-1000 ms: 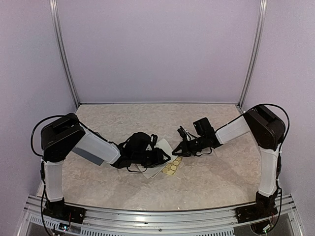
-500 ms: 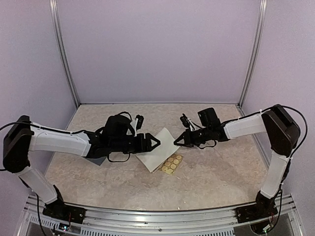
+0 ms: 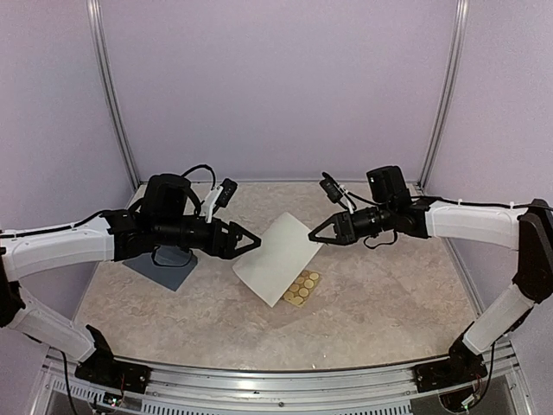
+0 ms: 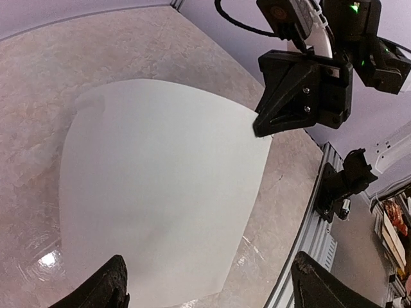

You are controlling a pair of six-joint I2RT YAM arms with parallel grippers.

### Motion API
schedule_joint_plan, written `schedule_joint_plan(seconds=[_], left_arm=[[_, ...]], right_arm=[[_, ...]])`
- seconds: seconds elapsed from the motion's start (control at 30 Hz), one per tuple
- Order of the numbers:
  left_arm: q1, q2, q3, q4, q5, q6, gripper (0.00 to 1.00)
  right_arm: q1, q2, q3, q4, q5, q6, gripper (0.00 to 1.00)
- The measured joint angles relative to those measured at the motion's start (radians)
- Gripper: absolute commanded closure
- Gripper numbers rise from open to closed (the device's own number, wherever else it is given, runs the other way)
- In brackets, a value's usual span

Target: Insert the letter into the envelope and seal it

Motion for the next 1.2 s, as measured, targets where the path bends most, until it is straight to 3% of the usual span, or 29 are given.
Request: schedule_joint_plan(seconds=[0.43, 0.77, 1.2], left_arm=[[0.034, 0.085, 0.016, -0.023, 0.093, 0.076, 0.01], [0.007, 0.087, -0.070, 0.117, 0.251, 0.097, 0.01], [-0.060, 0.051, -0.097, 0.208, 0.340, 0.106, 0.01]], right_arm=[[0.099, -0.074, -0.029, -0.069, -0.118, -0.078, 1.00], [0.194, -0.080, 0.007, -0.134, -0.224, -0.157, 1.00], [0.223, -0.166, 0.008, -0.150, -0.344, -0.182, 1.00]])
